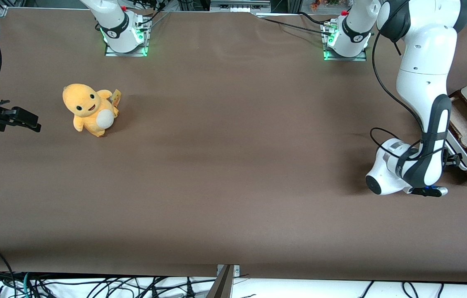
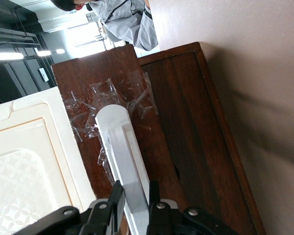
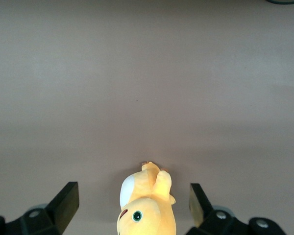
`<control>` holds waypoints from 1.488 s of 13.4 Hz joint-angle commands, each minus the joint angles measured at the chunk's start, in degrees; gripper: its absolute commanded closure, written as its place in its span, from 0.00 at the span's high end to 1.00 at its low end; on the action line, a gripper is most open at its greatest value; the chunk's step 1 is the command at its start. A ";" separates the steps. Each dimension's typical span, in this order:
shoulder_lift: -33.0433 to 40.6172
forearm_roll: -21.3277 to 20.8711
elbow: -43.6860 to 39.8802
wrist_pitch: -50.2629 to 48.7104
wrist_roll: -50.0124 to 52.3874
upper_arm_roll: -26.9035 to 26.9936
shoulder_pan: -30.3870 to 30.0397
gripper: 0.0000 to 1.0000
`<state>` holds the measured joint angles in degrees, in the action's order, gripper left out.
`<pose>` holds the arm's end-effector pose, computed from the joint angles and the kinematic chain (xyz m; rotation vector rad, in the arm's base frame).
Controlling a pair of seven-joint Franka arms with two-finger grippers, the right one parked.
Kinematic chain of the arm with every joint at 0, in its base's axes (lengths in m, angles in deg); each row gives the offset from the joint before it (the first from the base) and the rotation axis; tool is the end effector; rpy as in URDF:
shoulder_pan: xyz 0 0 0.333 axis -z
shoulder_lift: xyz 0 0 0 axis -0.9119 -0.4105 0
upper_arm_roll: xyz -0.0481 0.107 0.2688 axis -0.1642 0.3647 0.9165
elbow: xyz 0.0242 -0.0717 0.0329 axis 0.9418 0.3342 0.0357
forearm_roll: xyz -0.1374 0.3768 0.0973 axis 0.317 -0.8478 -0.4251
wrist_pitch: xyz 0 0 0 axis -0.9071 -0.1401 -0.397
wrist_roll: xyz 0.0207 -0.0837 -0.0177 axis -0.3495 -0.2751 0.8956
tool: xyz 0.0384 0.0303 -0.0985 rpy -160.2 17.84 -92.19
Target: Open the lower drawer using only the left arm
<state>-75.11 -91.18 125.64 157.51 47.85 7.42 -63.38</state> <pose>0.6413 0.1069 0.1375 -1.7380 -0.0486 0.4910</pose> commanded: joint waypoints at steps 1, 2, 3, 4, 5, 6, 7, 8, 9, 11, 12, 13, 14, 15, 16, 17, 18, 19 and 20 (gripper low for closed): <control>-0.94 3.71 -1.78 -0.92 -2.37 -0.36 1.75 0.39; -0.94 3.71 -1.78 -0.92 -2.46 -0.36 1.75 0.82; -0.94 3.62 -1.86 -0.92 -2.46 -0.36 1.84 1.00; -0.85 3.62 -1.86 -0.83 -2.46 -0.36 2.01 1.00; -0.76 3.62 -1.86 -0.83 -2.46 -0.36 2.01 1.00; -0.67 3.71 -2.30 -0.92 -2.63 -0.36 1.93 1.00; -0.50 3.88 -3.35 -0.92 -2.63 -0.36 1.93 1.00; -0.32 4.84 -3.62 -0.92 -2.63 -0.44 2.01 1.00; -0.24 7.20 -4.67 -0.92 -2.63 -0.45 2.01 1.00; 0.20 11.86 -7.30 -0.92 -2.72 -0.45 2.98 1.00; 0.73 14.49 -8.53 -1.00 -2.72 -0.45 3.50 1.00; 0.99 17.74 -9.76 -1.00 -2.72 -0.53 3.94 1.00; 1.43 21.77 -10.99 -1.00 -2.72 -0.53 4.30 1.00; 1.87 26.60 -12.48 -1.00 -2.64 -0.53 4.39 1.00; 2.48 31.00 -13.89 -1.00 -2.63 -0.53 4.39 1.00; 3.10 35.39 -14.95 -1.00 -2.63 -0.62 4.39 1.00; 4.32 39.70 -15.48 -1.00 -2.72 -0.80 4.30 1.00; 5.73 44.70 -16.18 -0.83 -2.72 -0.80 4.13 1.00; 6.70 49.54 -17.32 -0.74 -2.72 -0.80 3.78 1.00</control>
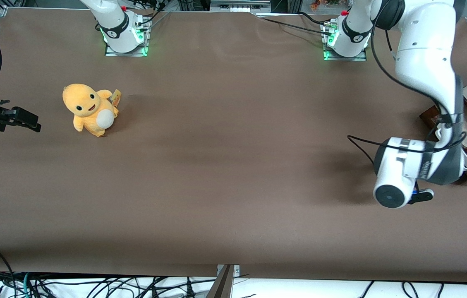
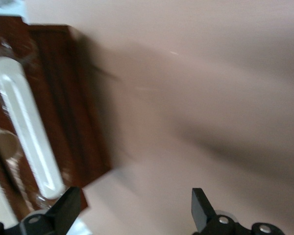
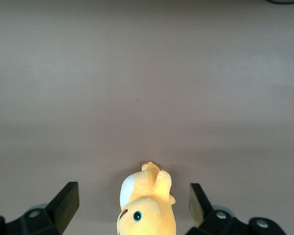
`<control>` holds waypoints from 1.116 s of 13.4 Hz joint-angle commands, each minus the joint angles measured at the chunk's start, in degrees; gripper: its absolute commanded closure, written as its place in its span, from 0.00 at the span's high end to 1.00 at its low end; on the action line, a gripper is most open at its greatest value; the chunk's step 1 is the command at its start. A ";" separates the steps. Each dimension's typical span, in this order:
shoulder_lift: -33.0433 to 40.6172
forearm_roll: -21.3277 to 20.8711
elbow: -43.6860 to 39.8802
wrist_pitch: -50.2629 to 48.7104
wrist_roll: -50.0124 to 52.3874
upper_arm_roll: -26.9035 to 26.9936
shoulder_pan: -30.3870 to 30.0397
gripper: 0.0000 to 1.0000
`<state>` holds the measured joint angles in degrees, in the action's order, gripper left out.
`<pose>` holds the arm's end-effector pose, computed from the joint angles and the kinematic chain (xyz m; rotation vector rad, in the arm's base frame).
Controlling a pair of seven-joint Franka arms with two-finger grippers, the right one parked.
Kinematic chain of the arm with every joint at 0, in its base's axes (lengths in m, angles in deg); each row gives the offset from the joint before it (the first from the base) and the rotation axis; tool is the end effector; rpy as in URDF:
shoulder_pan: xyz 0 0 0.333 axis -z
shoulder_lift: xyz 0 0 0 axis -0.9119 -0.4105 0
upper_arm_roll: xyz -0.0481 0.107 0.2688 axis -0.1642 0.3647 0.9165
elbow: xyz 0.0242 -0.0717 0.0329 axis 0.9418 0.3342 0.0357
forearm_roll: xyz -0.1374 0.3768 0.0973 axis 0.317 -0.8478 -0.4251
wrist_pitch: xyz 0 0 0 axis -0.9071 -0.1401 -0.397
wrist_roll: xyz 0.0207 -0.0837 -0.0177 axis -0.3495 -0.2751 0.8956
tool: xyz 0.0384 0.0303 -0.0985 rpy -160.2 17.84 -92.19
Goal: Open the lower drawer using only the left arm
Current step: 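Open the left gripper and raise it away from the handle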
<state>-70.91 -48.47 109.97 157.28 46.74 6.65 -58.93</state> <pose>0.6900 -0.0174 0.2389 -2.4419 -0.4391 0.5371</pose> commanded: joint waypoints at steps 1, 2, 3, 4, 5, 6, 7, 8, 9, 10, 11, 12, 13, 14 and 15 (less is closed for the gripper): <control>3.29 11.31 -2.80 -0.43 -1.70 0.06 -1.03 1.00; 4.34 14.49 -3.68 -0.34 -1.70 0.14 -1.21 1.00; 5.31 17.74 -4.13 -0.16 -2.31 0.06 -1.91 1.00; 6.62 21.60 -4.13 0.01 -5.01 0.14 -2.70 1.00; 8.12 24.51 -3.87 0.62 -8.87 0.32 -3.92 1.00; 10.91 26.63 -2.47 2.81 -13.00 0.41 -5.76 1.00; 13.55 28.74 1.19 4.48 -18.52 0.50 -6.22 1.00; 16.80 29.37 4.71 6.59 -23.10 0.67 -6.22 1.00; 19.44 29.29 7.79 8.87 -26.89 0.85 -6.31 1.00; 22.25 29.37 10.52 10.72 -30.49 0.85 -6.40 1.00; 24.72 29.37 13.42 12.83 -32.97 0.94 -6.66 1.00; 27.44 29.37 16.49 15.37 -33.43 0.94 -6.57 1.00; 30.25 29.37 19.57 17.83 -33.17 0.94 -6.40 1.00; 32.63 29.29 21.86 19.60 -33.69 0.94 -6.05 1.00; 34.48 29.29 23.45 20.40 -33.78 0.94 -5.79 1.00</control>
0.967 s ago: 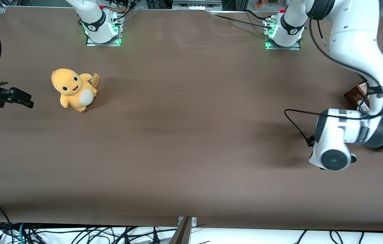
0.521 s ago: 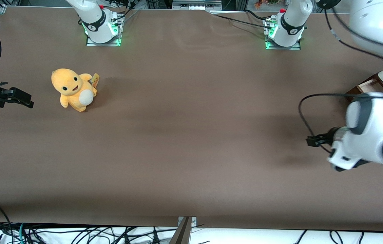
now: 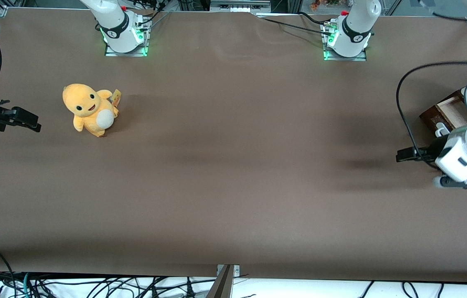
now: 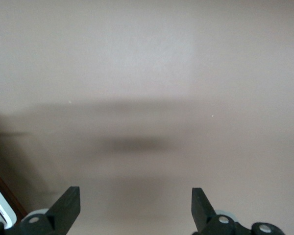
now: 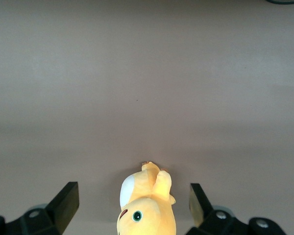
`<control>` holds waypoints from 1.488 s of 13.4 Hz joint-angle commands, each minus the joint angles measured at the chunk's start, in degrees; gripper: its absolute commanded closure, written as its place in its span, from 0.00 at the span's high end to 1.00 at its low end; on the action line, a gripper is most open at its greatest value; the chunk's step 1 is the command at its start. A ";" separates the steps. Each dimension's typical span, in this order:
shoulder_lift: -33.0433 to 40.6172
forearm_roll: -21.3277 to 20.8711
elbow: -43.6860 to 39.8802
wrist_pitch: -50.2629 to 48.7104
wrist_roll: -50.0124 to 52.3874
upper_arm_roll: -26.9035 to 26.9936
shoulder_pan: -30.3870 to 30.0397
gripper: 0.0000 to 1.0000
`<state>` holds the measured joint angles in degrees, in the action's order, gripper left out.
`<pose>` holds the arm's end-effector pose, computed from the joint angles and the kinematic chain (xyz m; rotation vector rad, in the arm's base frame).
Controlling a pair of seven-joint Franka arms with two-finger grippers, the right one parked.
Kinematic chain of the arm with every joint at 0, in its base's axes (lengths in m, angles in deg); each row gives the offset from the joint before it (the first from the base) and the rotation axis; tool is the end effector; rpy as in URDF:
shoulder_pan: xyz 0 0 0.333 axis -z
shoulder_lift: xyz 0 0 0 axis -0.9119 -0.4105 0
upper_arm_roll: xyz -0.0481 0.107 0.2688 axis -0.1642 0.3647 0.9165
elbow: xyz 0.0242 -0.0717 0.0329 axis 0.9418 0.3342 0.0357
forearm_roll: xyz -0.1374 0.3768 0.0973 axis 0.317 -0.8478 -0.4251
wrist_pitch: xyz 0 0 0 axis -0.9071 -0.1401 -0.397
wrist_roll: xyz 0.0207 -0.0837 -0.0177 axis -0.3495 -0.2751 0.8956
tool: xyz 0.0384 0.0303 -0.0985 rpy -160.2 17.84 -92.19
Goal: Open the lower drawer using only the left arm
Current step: 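Open the left gripper and raise it away from the handle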
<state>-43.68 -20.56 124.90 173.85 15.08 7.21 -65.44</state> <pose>0.6690 0.0124 0.4478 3.0943 0.0172 -0.1287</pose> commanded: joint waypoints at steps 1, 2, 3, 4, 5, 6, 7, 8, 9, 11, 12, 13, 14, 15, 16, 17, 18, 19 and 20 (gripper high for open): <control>8.75 1.29 9.41 3.93 -2.22 0.29 0.91 1.00; 10.33 1.20 10.73 3.84 -2.30 0.29 1.08 1.00; 11.91 0.68 11.96 3.84 -2.13 0.29 1.69 1.00; 13.23 0.59 12.49 3.32 -1.87 0.29 2.05 1.00; 14.55 0.50 12.50 2.01 -1.87 0.03 2.14 1.00; 15.87 0.41 12.50 0.25 -1.87 -0.15 2.14 1.00; 17.10 0.41 12.32 -1.42 -1.87 -0.24 2.23 1.00; 17.81 0.41 12.24 -3.00 -1.87 -0.24 2.23 1.00; 18.25 0.41 12.06 -4.41 -1.87 -0.33 2.31 1.00; 19.31 -0.46 11.80 -7.57 -1.95 -1.99 1.88 1.00; 19.66 -1.77 11.53 -9.24 -1.95 -2.69 1.79 1.00; 19.66 -2.74 11.18 -9.78 -1.95 -3.92 1.79 1.00; 19.66 -3.97 11.01 -9.96 -2.04 -4.63 1.70 1.00; 19.66 -4.33 11.00 -9.96 -2.30 -4.64 1.70 1.00; 19.66 -4.42 10.92 -10.31 -2.39 -4.55 1.53 1.00; 19.66 -4.42 10.92 -10.66 -2.48 -4.46 1.44 1.00; 19.57 -4.42 10.83 -10.66 -3.35 -4.20 1.52 1.00; 19.49 -4.60 10.48 -10.92 -5.36 -4.11 1.52 1.00; 19.57 -4.86 10.30 -11.53 -7.21 -3.93 1.44 1.00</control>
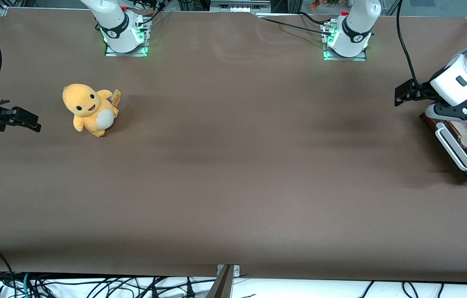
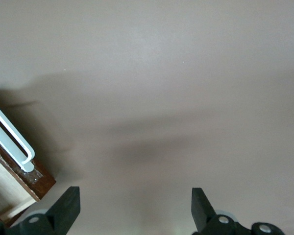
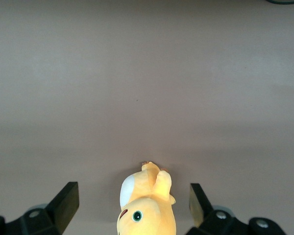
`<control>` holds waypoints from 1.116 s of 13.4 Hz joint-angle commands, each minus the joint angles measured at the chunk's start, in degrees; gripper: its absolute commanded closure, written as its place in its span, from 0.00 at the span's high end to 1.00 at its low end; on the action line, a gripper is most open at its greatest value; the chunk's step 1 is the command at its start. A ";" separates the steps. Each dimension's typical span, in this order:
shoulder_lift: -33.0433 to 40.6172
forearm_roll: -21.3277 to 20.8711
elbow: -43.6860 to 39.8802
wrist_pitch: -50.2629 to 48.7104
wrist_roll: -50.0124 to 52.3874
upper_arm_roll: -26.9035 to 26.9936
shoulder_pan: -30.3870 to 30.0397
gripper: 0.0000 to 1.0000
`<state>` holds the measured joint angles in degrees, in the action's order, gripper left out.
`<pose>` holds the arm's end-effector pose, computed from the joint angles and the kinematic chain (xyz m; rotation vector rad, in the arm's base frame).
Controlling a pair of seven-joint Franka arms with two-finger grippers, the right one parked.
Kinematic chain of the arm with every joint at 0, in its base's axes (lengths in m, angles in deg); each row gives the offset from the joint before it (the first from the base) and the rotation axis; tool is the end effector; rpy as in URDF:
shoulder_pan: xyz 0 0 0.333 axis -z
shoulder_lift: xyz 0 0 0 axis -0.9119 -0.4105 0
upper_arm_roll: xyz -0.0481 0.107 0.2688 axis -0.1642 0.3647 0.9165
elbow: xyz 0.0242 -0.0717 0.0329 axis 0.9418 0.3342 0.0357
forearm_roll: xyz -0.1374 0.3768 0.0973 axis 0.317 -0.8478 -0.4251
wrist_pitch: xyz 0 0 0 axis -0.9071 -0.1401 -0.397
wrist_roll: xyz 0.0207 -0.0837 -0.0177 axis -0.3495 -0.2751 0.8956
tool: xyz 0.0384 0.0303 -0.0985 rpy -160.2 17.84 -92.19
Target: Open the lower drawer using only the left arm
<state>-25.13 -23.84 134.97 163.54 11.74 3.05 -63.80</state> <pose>0.5738 -0.0401 0.5500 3.1261 -0.2470 -0.1830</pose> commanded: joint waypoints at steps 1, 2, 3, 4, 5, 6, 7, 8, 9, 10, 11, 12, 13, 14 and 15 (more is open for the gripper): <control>1.02 -1.58 0.23 -1.23 -3.97 0.23 -0.20 1.00; 0.94 -1.67 0.23 -1.23 -3.88 0.23 -0.20 1.00; 0.94 -1.67 0.23 -1.23 -4.14 0.23 -0.20 1.00; 0.94 -1.58 0.23 -1.23 -4.23 0.31 -0.29 1.00; 0.85 -1.58 0.23 -1.23 -4.41 0.23 -0.72 1.00; 0.94 -1.58 0.32 -1.23 -4.24 0.23 -0.99 1.00; 0.85 -1.58 0.32 -1.23 -4.32 0.23 -0.99 1.00; 0.85 -1.58 0.32 -1.23 -4.32 0.31 -0.99 1.00; 0.76 -1.58 0.32 -1.23 -4.24 0.23 -0.99 1.00; 0.76 -1.58 0.32 -1.23 -4.32 0.23 -0.99 1.00; 0.67 -1.58 0.32 -1.14 -4.32 0.31 -0.99 1.00; 0.67 -1.58 0.32 -1.14 -4.24 0.23 -0.99 1.00; 0.67 -1.58 0.32 -1.23 -4.32 0.23 -0.99 1.00; 0.67 -1.58 0.32 -1.23 -4.24 0.31 -0.99 1.00; 0.67 -1.58 0.32 -1.23 -4.23 0.23 -0.99 1.00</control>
<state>-25.00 -23.90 134.97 162.75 8.63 3.60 -64.48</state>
